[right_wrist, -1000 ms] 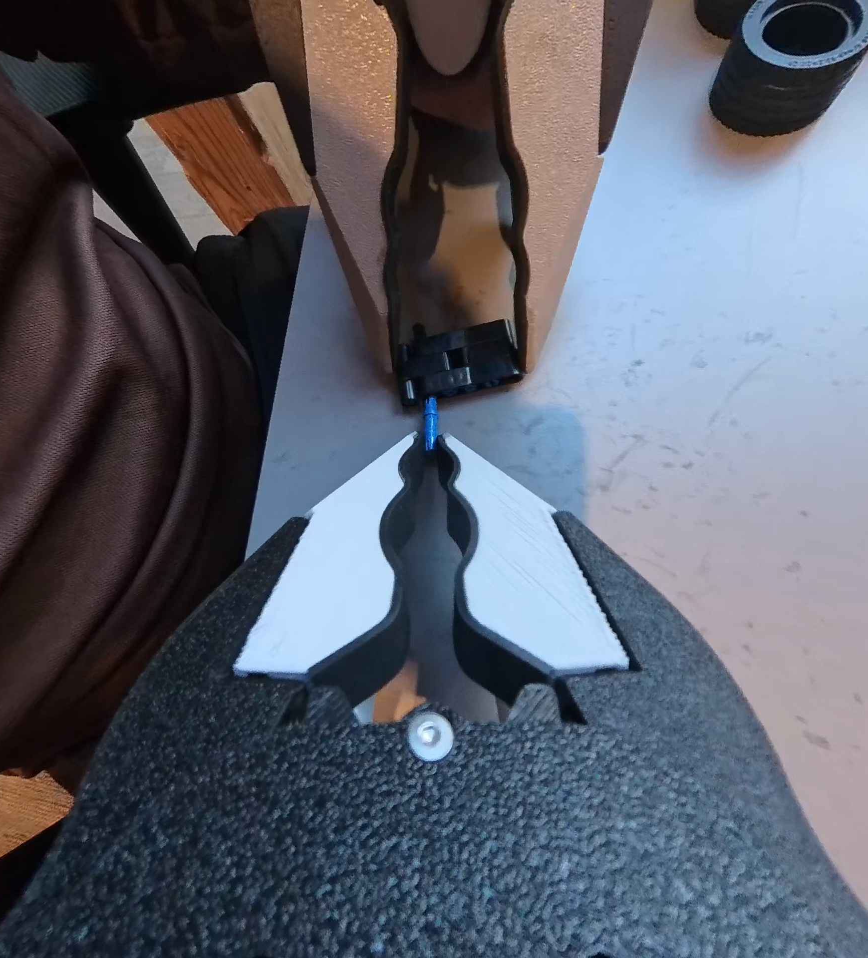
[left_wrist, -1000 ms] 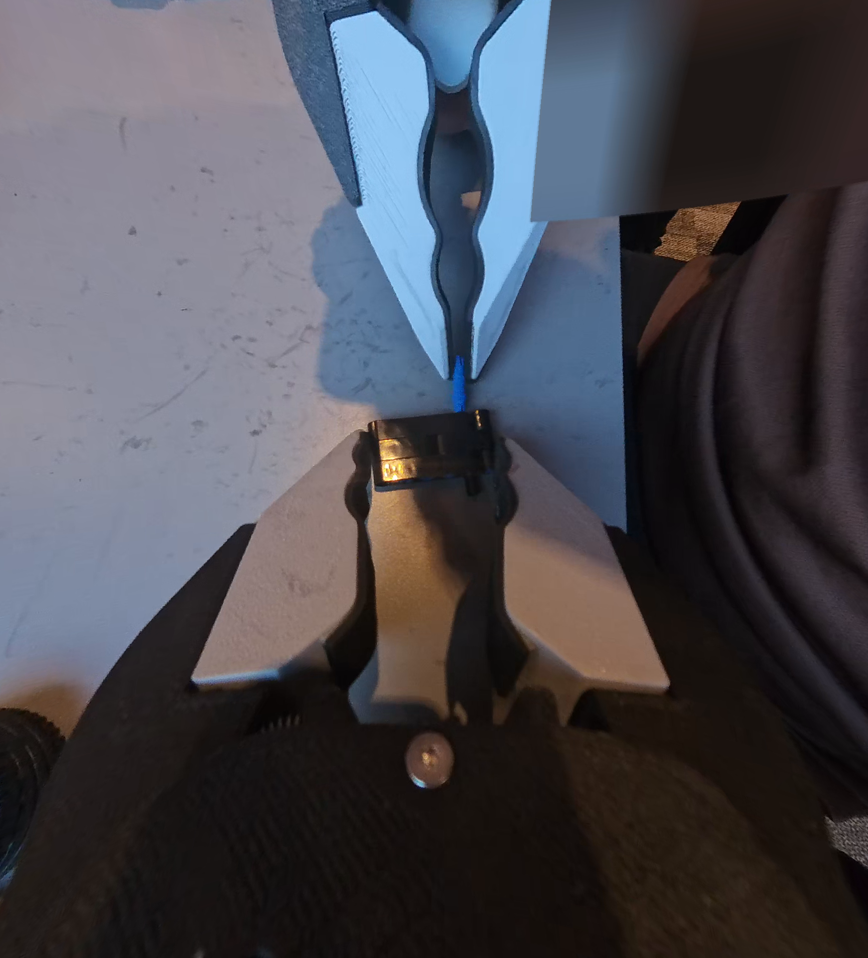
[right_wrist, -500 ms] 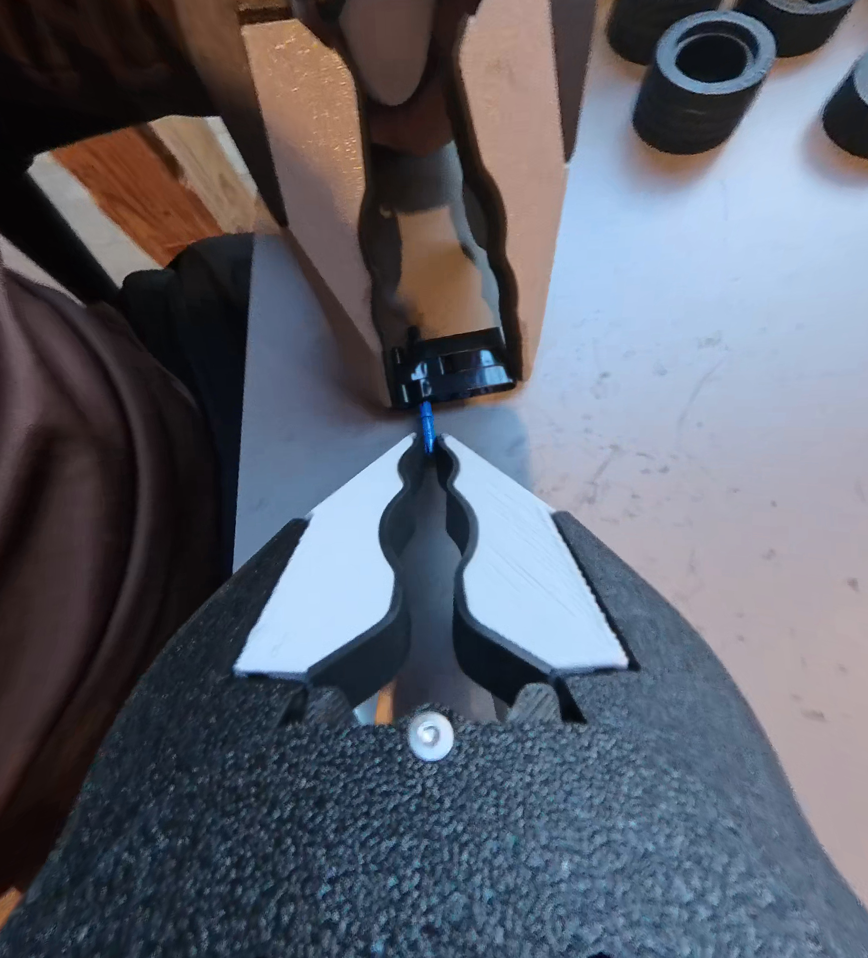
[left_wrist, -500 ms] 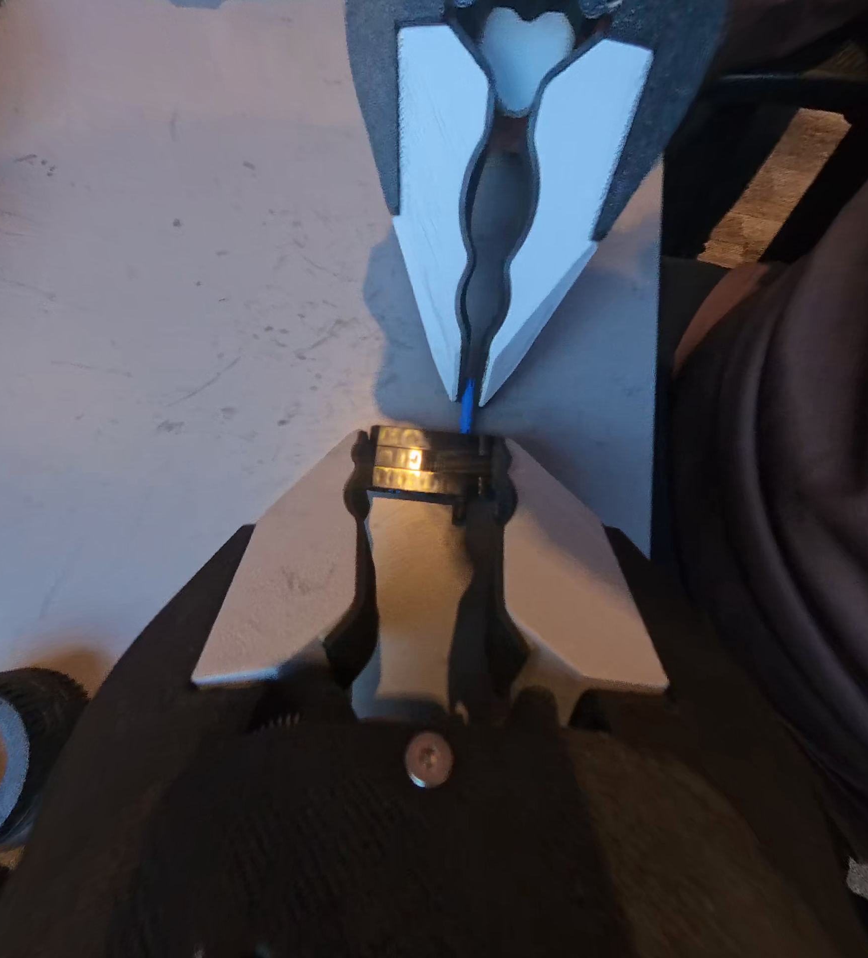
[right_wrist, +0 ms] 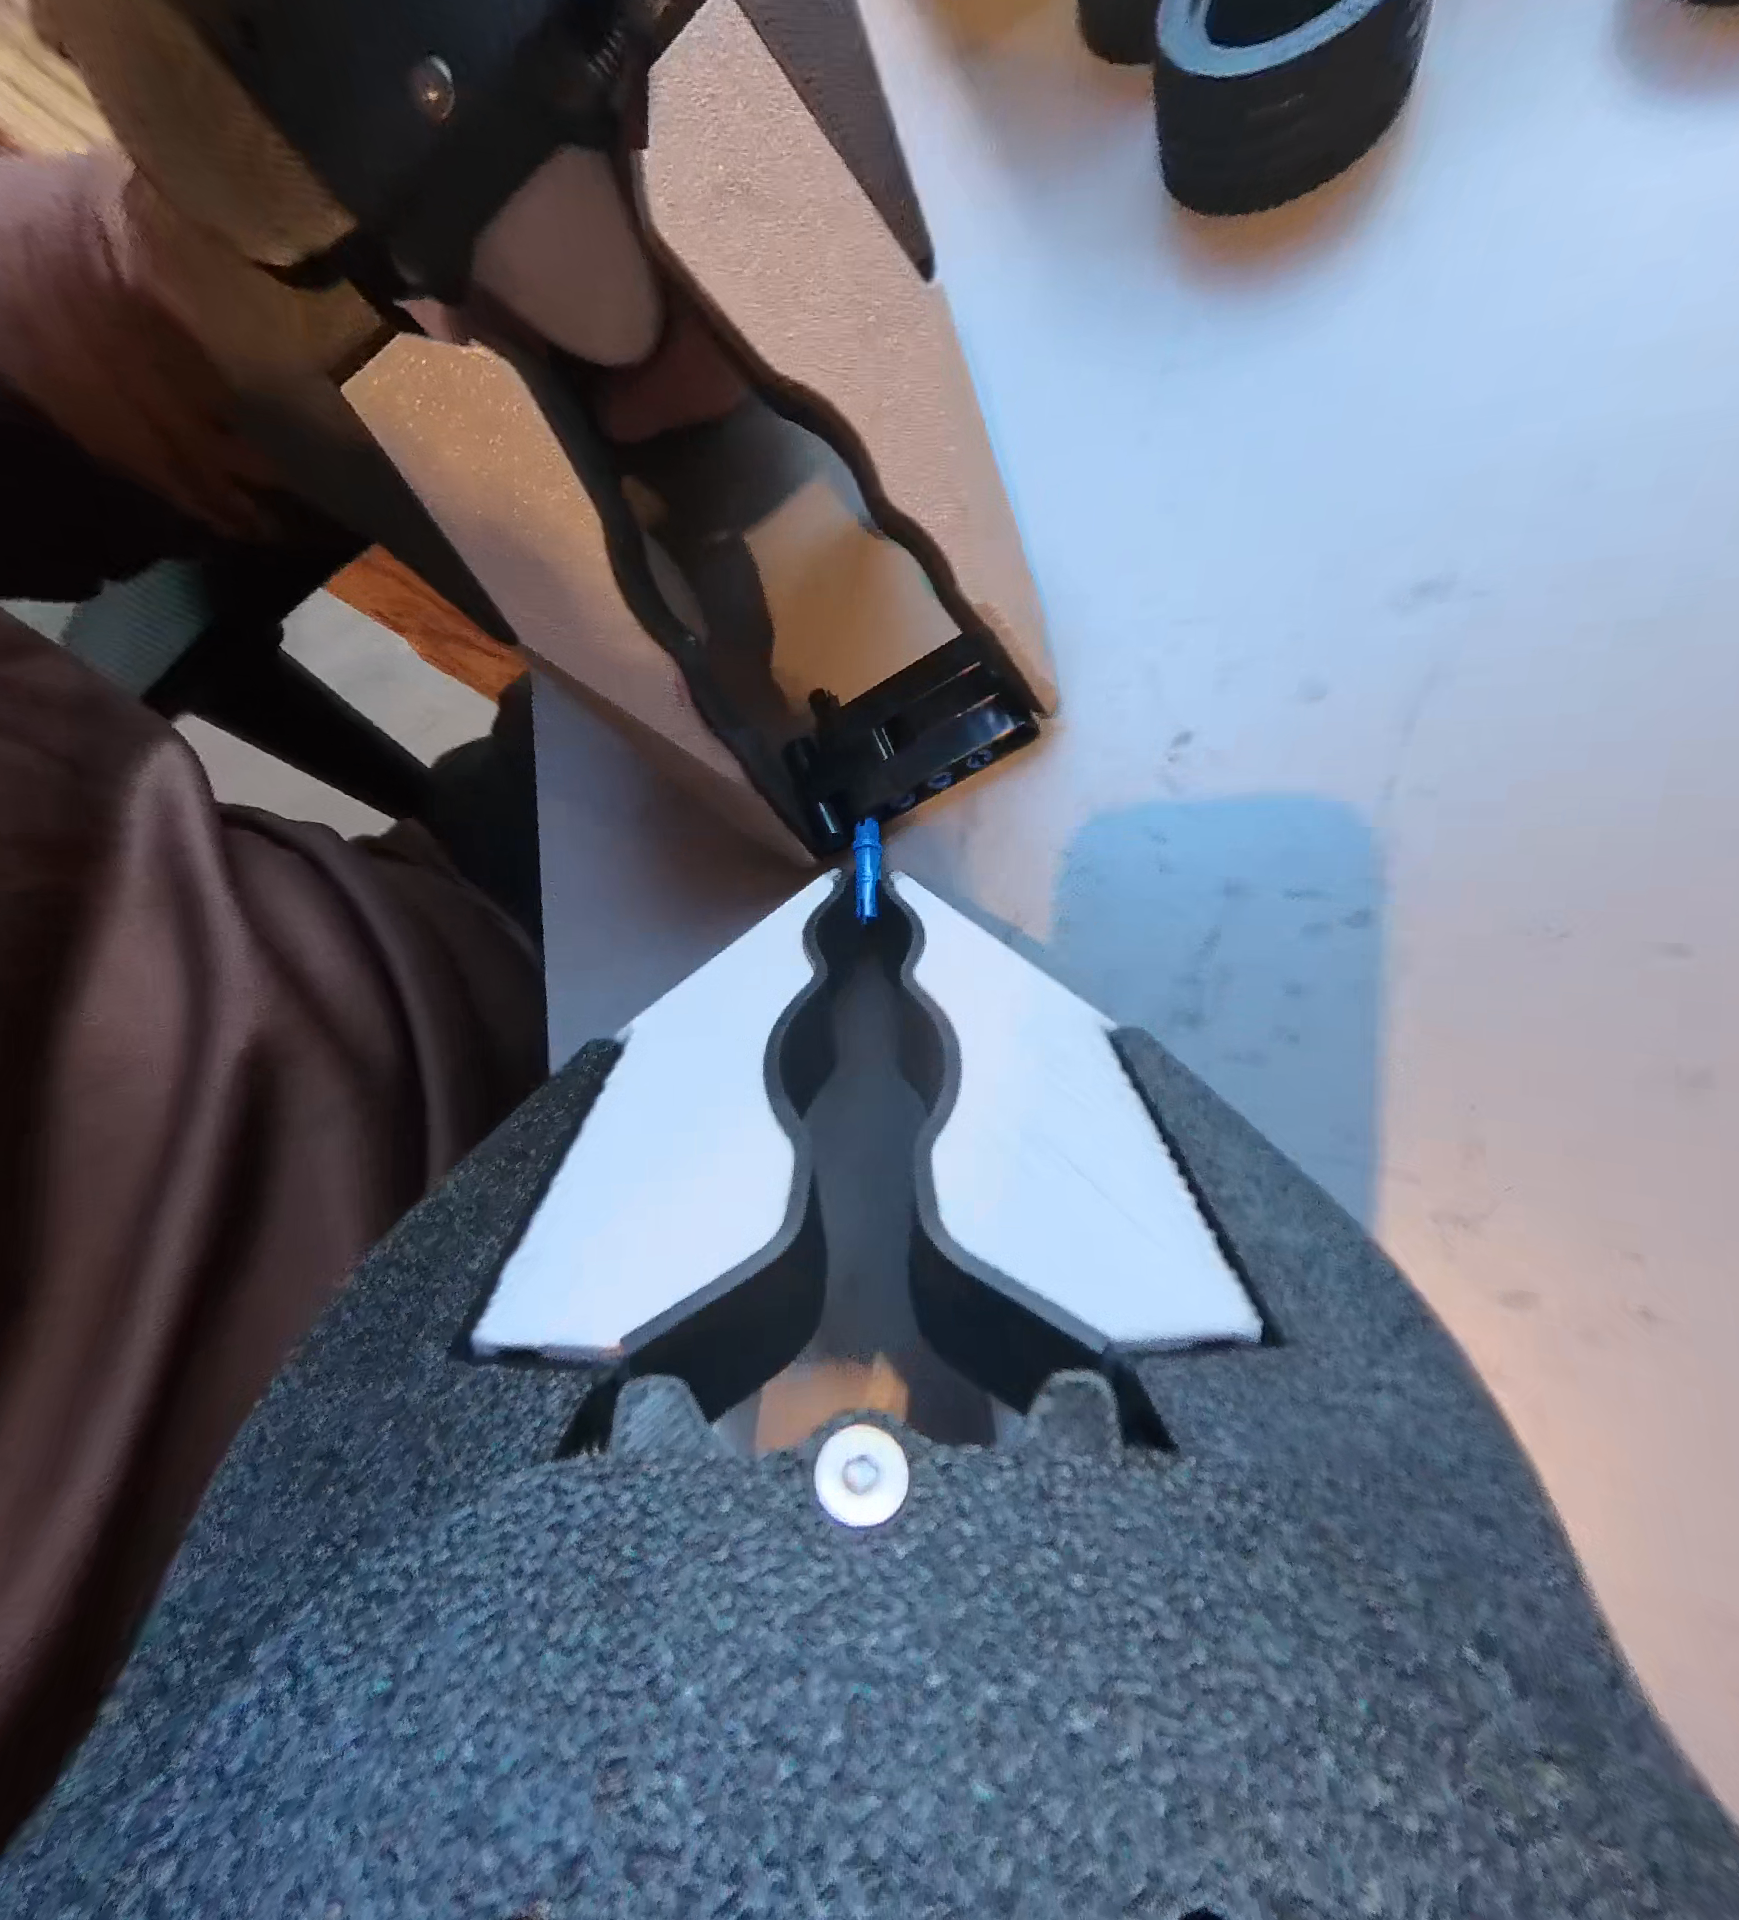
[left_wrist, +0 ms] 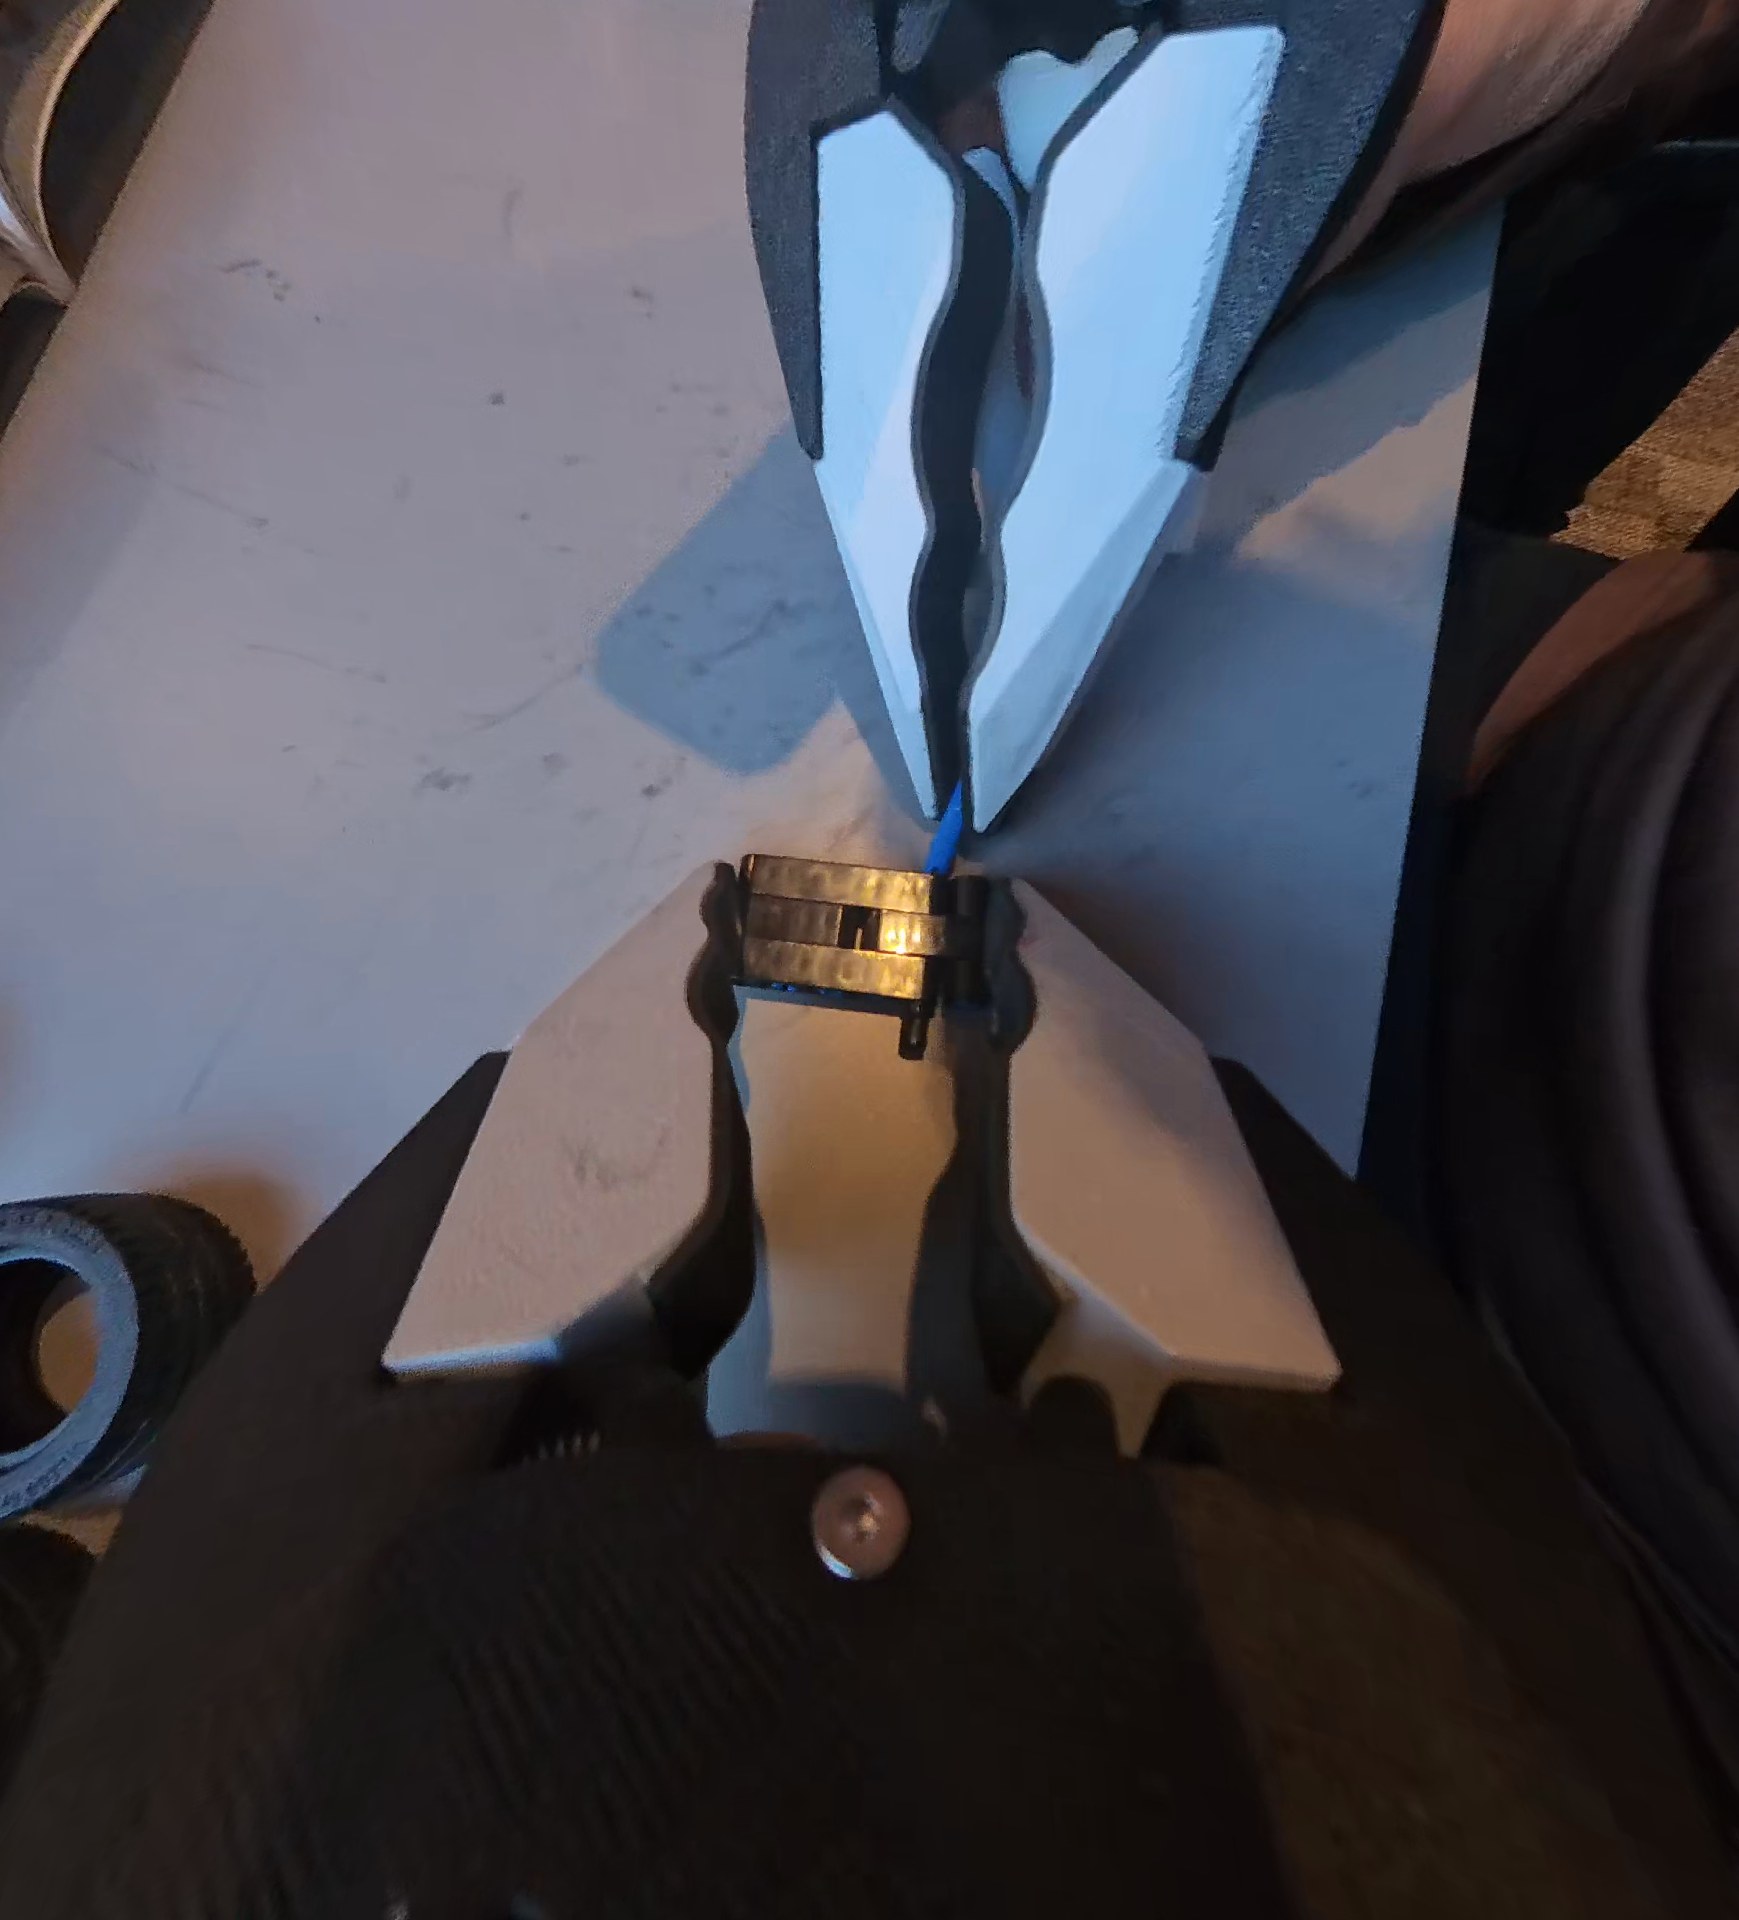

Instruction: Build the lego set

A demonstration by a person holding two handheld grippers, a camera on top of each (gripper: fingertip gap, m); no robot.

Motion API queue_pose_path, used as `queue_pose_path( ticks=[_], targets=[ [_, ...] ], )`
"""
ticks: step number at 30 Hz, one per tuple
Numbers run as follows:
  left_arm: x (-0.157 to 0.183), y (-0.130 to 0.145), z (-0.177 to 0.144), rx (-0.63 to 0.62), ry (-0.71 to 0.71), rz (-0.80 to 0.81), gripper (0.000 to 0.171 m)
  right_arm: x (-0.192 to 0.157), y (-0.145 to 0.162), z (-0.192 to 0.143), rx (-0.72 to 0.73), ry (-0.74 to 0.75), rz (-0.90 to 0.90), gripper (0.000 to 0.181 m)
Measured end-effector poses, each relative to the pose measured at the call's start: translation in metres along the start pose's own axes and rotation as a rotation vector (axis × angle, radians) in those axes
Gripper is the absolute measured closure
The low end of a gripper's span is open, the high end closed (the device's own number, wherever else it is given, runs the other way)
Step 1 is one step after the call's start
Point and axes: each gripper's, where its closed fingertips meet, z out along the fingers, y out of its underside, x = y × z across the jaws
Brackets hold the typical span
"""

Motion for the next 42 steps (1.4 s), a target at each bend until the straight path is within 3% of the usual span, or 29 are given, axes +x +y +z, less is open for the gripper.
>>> queue_pose_path(
  ticks=[3,4,6,8,20,25,28,32,42],
  targets=[
    [0.003,0.000,0.001,0.002,0.021,0.005,0.125,-0.001,-0.001,0.003,-0.023,0.040,-0.161,0.176],
    [0.020,-0.001,0.002,-0.011,0.106,0.066,0.162,-0.002,-0.004,0.007,-0.034,0.078,-0.240,0.179],
    [0.014,-0.002,0.002,-0.005,0.034,0.068,0.162,0.003,-0.006,0.007,-0.039,0.140,-0.325,0.179],
    [0.009,-0.004,0.004,0.003,0.003,0.046,0.162,0.008,-0.008,0.005,-0.026,0.111,-0.237,0.178],
    [0.007,-0.005,0.003,0.007,0.024,0.003,0.165,0.010,-0.006,0.003,-0.023,0.064,-0.172,0.177],
    [-0.002,-0.015,-0.015,0.133,0.042,-0.080,0.154,0.011,-0.005,0.000,-0.025,0.040,-0.164,0.177],
    [-0.017,-0.008,-0.034,0.169,-0.028,-0.148,0.140,0.012,-0.004,-0.002,-0.024,0.047,-0.183,0.177],
    [-0.025,0.000,-0.067,0.244,-0.148,-0.204,0.138,0.010,-0.003,-0.004,-0.020,0.057,-0.237,0.177],
    [0.019,0.050,-0.128,0.278,-0.338,-0.329,0.128,0.024,-0.015,-0.024,0.094,0.224,-0.386,0.175]
  ],
)
